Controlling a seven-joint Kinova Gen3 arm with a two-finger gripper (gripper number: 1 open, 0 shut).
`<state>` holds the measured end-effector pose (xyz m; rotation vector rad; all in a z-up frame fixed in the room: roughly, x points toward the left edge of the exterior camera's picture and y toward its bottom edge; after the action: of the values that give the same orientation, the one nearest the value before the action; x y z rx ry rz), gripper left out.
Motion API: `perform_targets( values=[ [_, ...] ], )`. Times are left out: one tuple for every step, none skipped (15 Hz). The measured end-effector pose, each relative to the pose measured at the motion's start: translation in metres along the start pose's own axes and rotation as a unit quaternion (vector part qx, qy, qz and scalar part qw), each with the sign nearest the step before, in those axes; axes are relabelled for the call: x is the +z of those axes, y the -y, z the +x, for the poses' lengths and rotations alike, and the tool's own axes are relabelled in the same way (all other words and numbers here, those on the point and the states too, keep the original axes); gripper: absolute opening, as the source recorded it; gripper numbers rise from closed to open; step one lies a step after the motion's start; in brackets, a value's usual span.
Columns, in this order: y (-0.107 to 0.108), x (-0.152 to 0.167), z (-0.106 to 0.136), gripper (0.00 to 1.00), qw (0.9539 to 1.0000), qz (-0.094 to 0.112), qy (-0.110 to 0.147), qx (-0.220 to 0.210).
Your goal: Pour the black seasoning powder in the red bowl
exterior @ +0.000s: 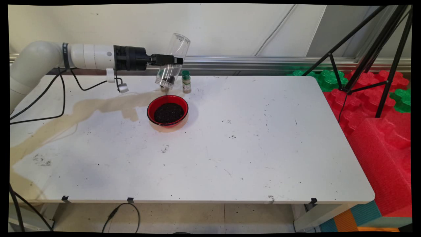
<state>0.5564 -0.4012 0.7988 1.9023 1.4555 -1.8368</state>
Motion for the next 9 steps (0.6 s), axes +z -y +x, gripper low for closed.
perform_targets(
  values=[
    [0.0008,-0.0013,0.0002,0.0,1.0,0.001,0.0,0.006],
    [0.0017,-0.0026,0.0004,0.0,0.9999,0.002,0.001,0.011],
    [0.0025,-0.0037,0.0006,0.0,0.9999,0.003,0.001,0.016],
    [0.0034,-0.0049,0.0009,0.0,0.9998,0.004,0.001,0.022],
    [0.0046,-0.0063,0.0012,0.0,0.9996,0.006,0.001,0.027],
    [0.0055,-0.0075,0.0014,0.0,0.9995,0.007,0.001,0.032],
    [0.006,-0.0083,0.0014,0.0,0.9994,0.008,0.001,0.035],
    [0.0069,-0.0093,0.0016,0.0,0.9992,0.009,0.002,0.039],
    [0.0074,-0.01,0.0016,0.0,0.9991,0.01,0.002,0.042]
  ],
)
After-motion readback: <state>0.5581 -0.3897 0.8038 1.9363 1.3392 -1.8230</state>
